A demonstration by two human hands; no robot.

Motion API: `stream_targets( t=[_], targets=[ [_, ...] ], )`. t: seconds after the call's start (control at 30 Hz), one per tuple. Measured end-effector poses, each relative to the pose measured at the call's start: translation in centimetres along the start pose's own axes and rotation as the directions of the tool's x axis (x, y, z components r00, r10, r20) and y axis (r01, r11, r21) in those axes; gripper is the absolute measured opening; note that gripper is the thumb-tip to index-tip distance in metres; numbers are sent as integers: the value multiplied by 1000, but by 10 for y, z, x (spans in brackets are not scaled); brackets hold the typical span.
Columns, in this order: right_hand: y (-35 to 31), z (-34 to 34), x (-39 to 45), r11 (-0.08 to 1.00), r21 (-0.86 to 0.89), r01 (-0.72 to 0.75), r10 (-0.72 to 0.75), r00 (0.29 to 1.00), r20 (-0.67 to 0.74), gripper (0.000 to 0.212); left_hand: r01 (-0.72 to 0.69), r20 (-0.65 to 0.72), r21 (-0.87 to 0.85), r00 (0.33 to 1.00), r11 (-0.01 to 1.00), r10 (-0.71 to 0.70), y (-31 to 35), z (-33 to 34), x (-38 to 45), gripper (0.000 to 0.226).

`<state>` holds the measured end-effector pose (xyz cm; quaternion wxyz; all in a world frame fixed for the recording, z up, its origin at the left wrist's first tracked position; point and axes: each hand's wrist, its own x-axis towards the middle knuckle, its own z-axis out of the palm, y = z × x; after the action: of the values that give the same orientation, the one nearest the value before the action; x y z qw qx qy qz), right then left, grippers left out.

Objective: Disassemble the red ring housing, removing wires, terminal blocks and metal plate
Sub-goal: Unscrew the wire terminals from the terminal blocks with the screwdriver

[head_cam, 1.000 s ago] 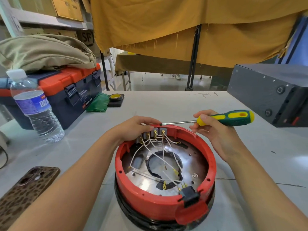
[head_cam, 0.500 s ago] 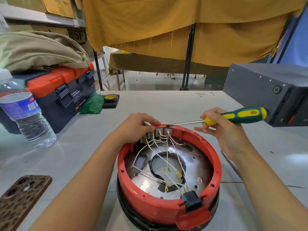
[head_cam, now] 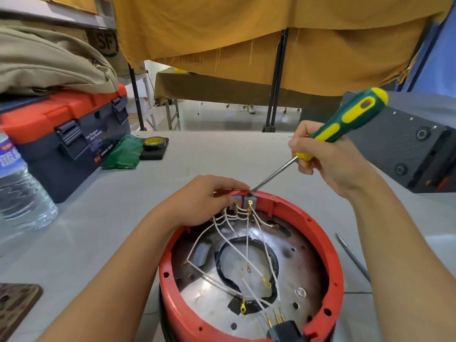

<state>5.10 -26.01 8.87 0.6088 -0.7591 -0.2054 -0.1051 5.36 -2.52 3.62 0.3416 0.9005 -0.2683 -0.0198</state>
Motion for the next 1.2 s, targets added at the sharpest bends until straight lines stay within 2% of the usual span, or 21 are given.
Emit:
stream_targets(
  t=[0.37, 0.67, 0.87, 1.2],
  targets=[
    [-1, -8, -1, 1000, -7, 29, -28, 996, 84, 16, 41, 7, -30, 999, 999, -41, 4, 0, 0, 30],
    [-6, -6, -4, 995, -80, 54, -46, 994, 97, 13, 58, 3, -25, 998, 998, -58, 3, 0, 0, 31],
    [-12, -4, -5, 988, -132, 86, -65, 986, 153, 13, 53, 2, -18, 999, 998, -53, 3, -1, 1, 31],
    [-10, -3, -3, 994, -94, 55, -40, 987, 157, 20, 43, 15, -20, 999, 999, -43, 6, -1, -1, 30]
  ],
)
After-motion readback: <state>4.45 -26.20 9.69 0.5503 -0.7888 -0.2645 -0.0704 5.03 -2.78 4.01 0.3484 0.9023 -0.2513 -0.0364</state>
